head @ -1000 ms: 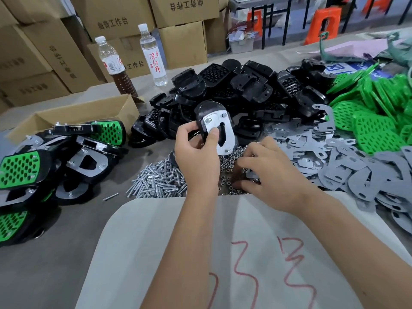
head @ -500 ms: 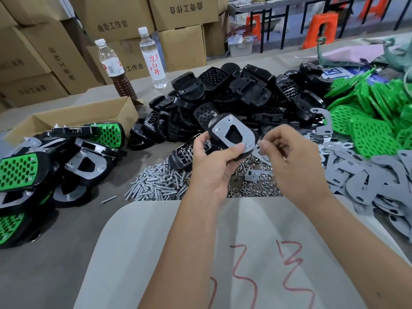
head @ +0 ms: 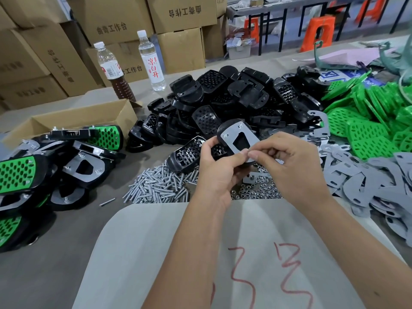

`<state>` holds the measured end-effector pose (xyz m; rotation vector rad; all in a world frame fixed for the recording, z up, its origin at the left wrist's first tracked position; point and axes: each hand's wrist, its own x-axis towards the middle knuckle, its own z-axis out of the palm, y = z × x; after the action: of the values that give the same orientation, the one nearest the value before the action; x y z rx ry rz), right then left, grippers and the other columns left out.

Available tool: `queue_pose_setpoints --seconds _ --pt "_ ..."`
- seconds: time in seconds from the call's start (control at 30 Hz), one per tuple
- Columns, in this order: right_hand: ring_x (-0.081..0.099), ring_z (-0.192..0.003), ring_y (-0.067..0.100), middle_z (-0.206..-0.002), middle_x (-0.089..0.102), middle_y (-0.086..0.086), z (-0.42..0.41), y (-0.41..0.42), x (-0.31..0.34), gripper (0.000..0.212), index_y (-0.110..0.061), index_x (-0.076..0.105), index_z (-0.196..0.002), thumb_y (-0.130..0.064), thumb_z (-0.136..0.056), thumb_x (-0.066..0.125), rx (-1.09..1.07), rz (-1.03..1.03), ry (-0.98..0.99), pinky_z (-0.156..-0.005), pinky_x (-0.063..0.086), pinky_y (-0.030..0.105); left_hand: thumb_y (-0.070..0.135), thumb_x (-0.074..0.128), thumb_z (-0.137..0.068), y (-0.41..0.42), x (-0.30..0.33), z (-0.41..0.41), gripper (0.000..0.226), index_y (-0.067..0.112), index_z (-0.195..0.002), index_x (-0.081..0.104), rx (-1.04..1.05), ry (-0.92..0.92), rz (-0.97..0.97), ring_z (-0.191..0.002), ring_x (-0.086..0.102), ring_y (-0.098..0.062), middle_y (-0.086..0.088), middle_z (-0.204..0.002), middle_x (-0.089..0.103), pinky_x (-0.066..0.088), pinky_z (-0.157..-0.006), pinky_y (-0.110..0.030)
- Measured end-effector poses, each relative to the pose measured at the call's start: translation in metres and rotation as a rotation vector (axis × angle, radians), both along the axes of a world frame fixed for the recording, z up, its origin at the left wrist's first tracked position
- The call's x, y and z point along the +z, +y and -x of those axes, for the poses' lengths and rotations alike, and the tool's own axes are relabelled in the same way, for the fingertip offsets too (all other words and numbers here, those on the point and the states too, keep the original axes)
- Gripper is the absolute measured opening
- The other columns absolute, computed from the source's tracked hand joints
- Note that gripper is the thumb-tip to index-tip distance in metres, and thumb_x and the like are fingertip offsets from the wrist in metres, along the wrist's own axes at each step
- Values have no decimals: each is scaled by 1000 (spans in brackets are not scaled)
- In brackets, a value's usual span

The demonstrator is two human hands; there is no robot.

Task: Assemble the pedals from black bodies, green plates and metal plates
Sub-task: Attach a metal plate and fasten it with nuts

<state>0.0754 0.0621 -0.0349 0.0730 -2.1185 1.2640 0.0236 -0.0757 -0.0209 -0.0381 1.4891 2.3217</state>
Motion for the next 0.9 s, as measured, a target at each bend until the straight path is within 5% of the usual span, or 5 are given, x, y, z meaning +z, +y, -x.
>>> queue_pose_setpoints --seconds 0.3,0.63,0.9 --pt "66 -80 19 -83 70 -2 2 -2 -1 10 -20 82 -88 -11 -85 84 -10 -50 29 -74 55 42 -11 70 -88 3 -2 1 58 29 -127 54 63 53 1 -93 79 -33 -19 -109 78 65 -84 -47" --pt "66 -82 19 -84 67 -4 4 1 1 19 -25 80 -93 -7 -88 81 82 -100 21 -74 56 45 -12 68 -86 -1 1 3 54 23 -126 57 107 26 15 -75 78 -23 -21 -106 78 63 -67 -33" --pt "64 -79 22 -82 65 0 3 -3 -1 8 -14 77 -89 -6 -88 80 20 -149 37 -69 57 46 -10 70 -86 1 0 -1 54 19 -130 55 114 31 33 -77 78 -23 -20 -108 78 64 -69 -35"
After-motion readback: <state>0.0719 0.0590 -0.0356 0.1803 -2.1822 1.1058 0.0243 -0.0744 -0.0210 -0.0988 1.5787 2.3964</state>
